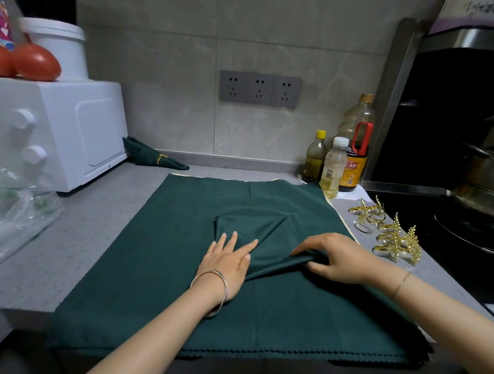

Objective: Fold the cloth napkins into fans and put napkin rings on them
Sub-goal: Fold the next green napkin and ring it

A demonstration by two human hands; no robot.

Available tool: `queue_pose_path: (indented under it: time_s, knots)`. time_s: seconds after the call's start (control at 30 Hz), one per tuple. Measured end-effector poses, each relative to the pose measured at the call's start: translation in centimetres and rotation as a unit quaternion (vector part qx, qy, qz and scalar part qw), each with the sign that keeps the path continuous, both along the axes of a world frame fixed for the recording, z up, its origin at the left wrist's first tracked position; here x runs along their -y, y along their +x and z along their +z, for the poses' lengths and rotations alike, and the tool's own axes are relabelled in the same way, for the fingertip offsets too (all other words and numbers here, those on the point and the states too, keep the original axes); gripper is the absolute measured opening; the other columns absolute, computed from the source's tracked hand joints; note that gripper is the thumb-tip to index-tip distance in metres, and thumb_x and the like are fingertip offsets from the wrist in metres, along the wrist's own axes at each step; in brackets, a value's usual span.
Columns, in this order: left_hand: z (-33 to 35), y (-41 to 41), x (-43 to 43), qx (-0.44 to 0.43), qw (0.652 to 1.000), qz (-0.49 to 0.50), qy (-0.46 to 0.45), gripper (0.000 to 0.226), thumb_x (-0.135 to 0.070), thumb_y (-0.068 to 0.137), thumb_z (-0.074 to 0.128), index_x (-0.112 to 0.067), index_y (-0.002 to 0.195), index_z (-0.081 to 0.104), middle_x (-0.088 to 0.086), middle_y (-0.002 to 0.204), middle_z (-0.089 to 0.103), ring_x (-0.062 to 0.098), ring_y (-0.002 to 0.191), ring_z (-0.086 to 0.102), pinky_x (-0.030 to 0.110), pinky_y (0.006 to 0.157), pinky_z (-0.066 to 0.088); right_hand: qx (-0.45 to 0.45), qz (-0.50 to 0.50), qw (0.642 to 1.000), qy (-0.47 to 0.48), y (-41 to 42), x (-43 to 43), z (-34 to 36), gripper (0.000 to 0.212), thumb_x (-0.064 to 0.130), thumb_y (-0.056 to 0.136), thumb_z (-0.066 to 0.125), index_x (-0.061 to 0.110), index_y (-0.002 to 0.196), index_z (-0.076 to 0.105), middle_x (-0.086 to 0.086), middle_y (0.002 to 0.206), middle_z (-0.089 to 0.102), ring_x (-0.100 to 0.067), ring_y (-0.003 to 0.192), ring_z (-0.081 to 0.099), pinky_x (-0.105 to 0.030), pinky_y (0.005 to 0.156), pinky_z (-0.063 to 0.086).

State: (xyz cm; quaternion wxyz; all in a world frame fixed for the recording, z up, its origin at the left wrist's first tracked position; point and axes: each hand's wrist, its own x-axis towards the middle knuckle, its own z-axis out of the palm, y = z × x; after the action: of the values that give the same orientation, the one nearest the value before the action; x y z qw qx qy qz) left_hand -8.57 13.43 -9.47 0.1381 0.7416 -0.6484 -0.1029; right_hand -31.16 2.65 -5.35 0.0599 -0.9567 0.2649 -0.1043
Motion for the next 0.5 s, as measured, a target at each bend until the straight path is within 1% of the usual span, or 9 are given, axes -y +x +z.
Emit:
queue_pose_path:
  time_s: [0.03, 0.1, 0.13, 0.17, 0.2, 0.23, 0.3, 0.43, 0.5]
  knots:
    - [0.0, 0.0, 0.0, -0.001, 1.000, -0.002, 0.001, 0.046, -0.032, 0.104, 0.012, -0.047, 0.148, 0.010, -0.001, 0.161, -0.004, 0.018, 0.147, -0.010, 0.031, 0.119, -0.006, 0.034, -0.006, 0.999, 0.036, 0.1, 0.4, 0.0, 0.022, 0.029, 0.086, 0.062, 0.029, 0.106, 0.069, 0.020, 0.101, 0.068, 0.003, 0.094, 0.060, -0.018, 0.085, 0.045]
    - [0.0, 0.1, 0.0, -0.013, 1.000, -0.003, 0.006, 0.045, -0.038, 0.103, 0.011, -0.049, 0.147, 0.010, -0.002, 0.161, -0.004, 0.017, 0.147, -0.011, 0.031, 0.119, -0.007, 0.087, -0.024, 0.990, 0.105, 0.5, 1.1, 0.1, 0.005, 0.027, 0.087, 0.066, 0.025, 0.090, 0.070, 0.021, 0.083, 0.067, 0.004, 0.080, 0.061, -0.016, 0.077, 0.046]
    - [0.0, 0.0, 0.0, -0.023, 1.000, -0.002, 0.010, 0.045, -0.045, 0.102, 0.010, -0.050, 0.147, 0.011, -0.003, 0.160, -0.004, 0.016, 0.147, -0.012, 0.031, 0.119, -0.007, 0.106, -0.035, 0.986, 0.128, 0.9, 1.3, 0.1, 0.009, 0.028, 0.088, 0.066, 0.026, 0.080, 0.067, 0.020, 0.073, 0.064, 0.001, 0.070, 0.058, -0.017, 0.071, 0.046]
    - [0.1, 0.0, -0.1, -0.033, 0.999, -0.001, 0.014, 0.047, -0.053, 0.099, 0.009, -0.052, 0.146, 0.012, -0.004, 0.160, -0.004, 0.015, 0.146, -0.013, 0.031, 0.119, -0.008, 0.121, -0.044, 0.981, 0.142, 1.2, 1.6, 0.0, 0.019, 0.028, 0.089, 0.065, 0.027, 0.070, 0.060, 0.019, 0.065, 0.059, 0.000, 0.061, 0.052, -0.018, 0.065, 0.043]
    - [0.1, -0.1, -0.2, -0.041, 0.999, -0.001, 0.016, 0.050, -0.061, 0.095, 0.009, -0.053, 0.145, 0.013, -0.005, 0.160, -0.004, 0.014, 0.146, -0.013, 0.031, 0.119, -0.008, 0.133, -0.051, 0.978, 0.152, 1.5, 1.9, -0.1, 0.025, 0.028, 0.089, 0.064, 0.027, 0.066, 0.055, 0.017, 0.060, 0.055, 0.000, 0.057, 0.046, -0.017, 0.061, 0.040]
    - [0.2, -0.1, -0.3, -0.047, 0.999, -0.001, 0.018, 0.054, -0.066, 0.092, 0.010, -0.053, 0.145, 0.015, -0.006, 0.160, -0.004, 0.013, 0.146, -0.013, 0.031, 0.119, -0.008, 0.140, -0.057, 0.976, 0.156, 1.9, 2.1, -0.3, 0.026, 0.028, 0.090, 0.063, 0.026, 0.066, 0.053, 0.016, 0.059, 0.053, 0.000, 0.056, 0.043, -0.017, 0.060, 0.038]
    - [0.3, -0.1, -0.3, -0.048, 0.999, -0.003, 0.020, 0.057, -0.071, 0.090, 0.015, -0.054, 0.144, 0.017, -0.007, 0.160, -0.004, 0.013, 0.146, -0.014, 0.031, 0.119, -0.008, 0.148, -0.065, 0.976, 0.148, 2.6, 2.4, -0.7, 0.022, 0.027, 0.091, 0.062, 0.023, 0.070, 0.055, 0.013, 0.062, 0.055, 0.000, 0.058, 0.044, -0.019, 0.061, 0.038]
    - [0.2, 0.1, -0.1, -0.043, 0.999, -0.005, 0.016, 0.049, -0.061, 0.096, 0.018, -0.054, 0.144, 0.016, -0.006, 0.160, -0.004, 0.013, 0.146, -0.014, 0.030, 0.119, -0.008, 0.170, -0.099, 0.973, 0.124, 3.6, 2.8, -1.7, 0.018, 0.029, 0.088, 0.065, 0.017, 0.075, 0.061, -0.002, 0.070, 0.065, -0.006, 0.061, 0.049, -0.029, 0.064, 0.043]
    - [0.1, 0.1, -0.1, -0.049, 0.999, -0.002, 0.010, 0.046, -0.056, 0.099, 0.017, -0.053, 0.144, 0.018, -0.006, 0.160, -0.003, 0.014, 0.146, -0.013, 0.029, 0.119, -0.008, 0.187, -0.120, 0.967, 0.125, 4.0, 2.9, -2.1, 0.020, 0.031, 0.087, 0.067, 0.015, 0.075, 0.063, -0.006, 0.071, 0.066, -0.008, 0.060, 0.048, -0.027, 0.060, 0.041]
